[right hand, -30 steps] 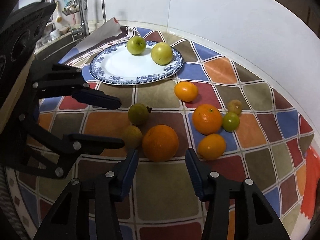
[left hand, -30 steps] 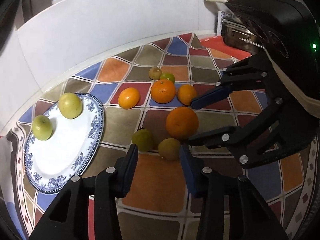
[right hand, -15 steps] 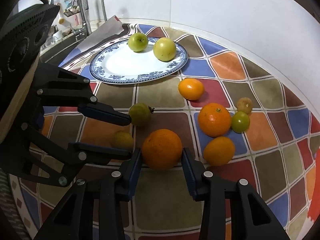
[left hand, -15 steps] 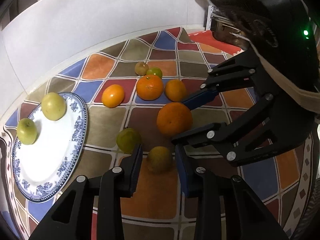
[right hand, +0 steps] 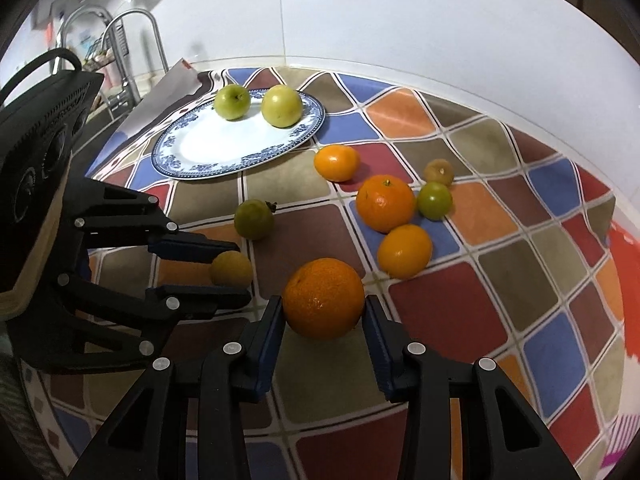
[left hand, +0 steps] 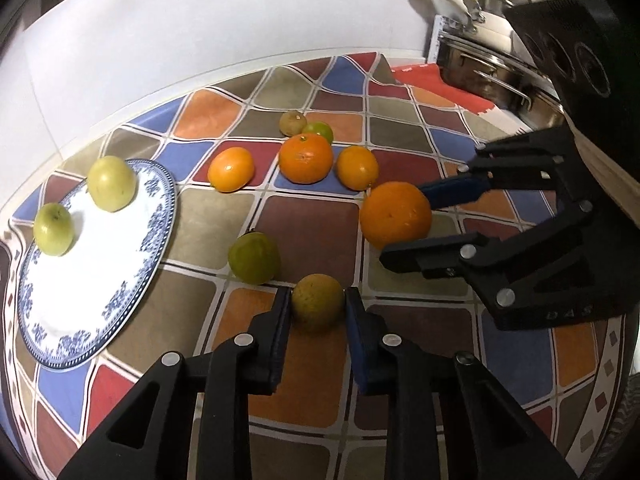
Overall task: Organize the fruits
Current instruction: 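Grasp the small brown fruit with the left tool while the right tool grasps the large orange, then carry the small brown fruit with the left tool while the right tool carries the orange over the plate, then open the left tool over the plate while the right tool releases the orange beside it, then withdraw both tools from the plate toward the small green fruit, then grasp the small dark green fruit with the left tool while the right tool grasps a large orange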
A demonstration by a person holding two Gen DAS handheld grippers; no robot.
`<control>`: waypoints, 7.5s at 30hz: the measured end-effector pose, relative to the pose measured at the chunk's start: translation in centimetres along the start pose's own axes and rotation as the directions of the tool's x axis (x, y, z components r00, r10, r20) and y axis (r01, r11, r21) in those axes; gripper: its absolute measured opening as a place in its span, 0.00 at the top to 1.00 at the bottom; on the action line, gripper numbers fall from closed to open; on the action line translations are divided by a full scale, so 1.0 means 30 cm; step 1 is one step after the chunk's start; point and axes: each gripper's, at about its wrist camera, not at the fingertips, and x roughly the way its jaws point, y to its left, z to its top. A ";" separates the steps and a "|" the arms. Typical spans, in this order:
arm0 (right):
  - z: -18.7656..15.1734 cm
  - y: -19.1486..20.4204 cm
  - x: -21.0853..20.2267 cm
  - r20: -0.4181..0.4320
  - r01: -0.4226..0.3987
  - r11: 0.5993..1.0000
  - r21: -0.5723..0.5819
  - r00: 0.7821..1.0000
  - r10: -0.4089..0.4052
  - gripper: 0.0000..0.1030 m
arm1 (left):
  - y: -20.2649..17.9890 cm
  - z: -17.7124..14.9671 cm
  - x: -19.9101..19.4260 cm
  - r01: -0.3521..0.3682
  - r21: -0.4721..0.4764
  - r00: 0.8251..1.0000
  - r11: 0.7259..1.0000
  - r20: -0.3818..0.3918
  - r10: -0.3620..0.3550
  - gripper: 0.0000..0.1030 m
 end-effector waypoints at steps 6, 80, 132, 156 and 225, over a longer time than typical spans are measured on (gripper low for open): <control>-0.011 0.015 -0.027 0.018 -0.001 0.999 0.035 1.000 0.001 0.61 | 0.003 -0.012 -0.075 -0.052 -0.077 0.998 0.996 0.036 0.055 0.74; 0.481 0.353 0.132 0.163 -0.013 0.985 0.171 0.987 -0.015 0.60 | 0.594 -0.022 -0.322 -0.296 -0.334 0.931 0.895 0.106 0.348 0.74; 0.463 0.293 0.260 0.081 0.003 0.976 0.219 0.996 -0.021 0.56 | 0.648 -0.045 -0.222 -0.295 -0.384 0.942 0.875 0.037 0.334 0.39; 0.229 0.332 -0.226 0.265 0.088 0.974 0.209 0.954 -0.143 0.33 | 0.255 -0.083 -0.524 -0.326 -0.317 0.889 0.890 0.216 0.403 0.18; 0.068 -0.148 0.078 0.037 0.080 0.945 0.318 0.995 -0.097 0.60 | 0.070 0.071 0.085 -0.226 -0.228 0.973 0.947 -0.009 0.230 0.60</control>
